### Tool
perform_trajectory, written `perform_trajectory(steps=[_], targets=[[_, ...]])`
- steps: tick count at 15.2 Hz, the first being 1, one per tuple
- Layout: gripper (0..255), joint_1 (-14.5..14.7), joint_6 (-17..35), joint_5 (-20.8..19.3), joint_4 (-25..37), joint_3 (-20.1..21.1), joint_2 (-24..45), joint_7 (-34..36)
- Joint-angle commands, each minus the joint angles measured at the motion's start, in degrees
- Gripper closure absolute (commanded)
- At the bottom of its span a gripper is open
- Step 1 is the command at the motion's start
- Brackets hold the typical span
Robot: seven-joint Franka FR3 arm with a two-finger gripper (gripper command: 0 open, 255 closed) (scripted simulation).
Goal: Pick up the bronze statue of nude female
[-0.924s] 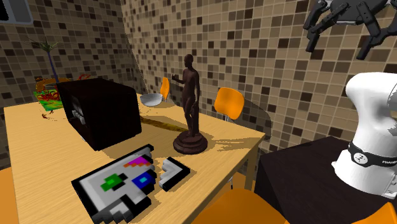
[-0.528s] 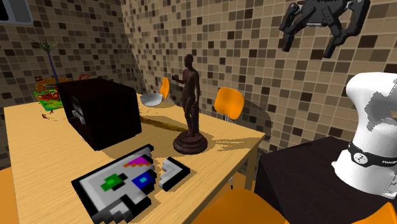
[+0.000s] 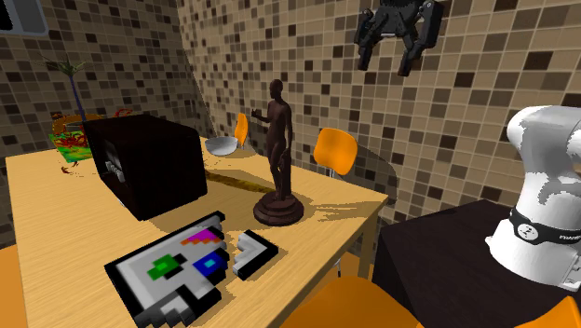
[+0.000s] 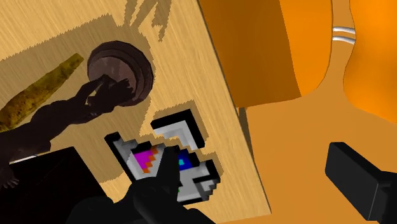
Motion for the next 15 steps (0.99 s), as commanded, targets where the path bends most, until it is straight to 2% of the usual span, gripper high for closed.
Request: perform_trajectory(steps=[1,8,12,15], targets=[[0,-0.4,0.6,0.2,3.1,-2.3,3.6,-2.5],[0,-1.6,0.3,3.6,16.4,-9.5,16.9,-11.4],[0,-3.2,-1.2,7.7,26.0,-13.2,25.9,-17.0],[0,-5.4,-3.4,11.8,34.5,-15.4,33.5,-21.3]])
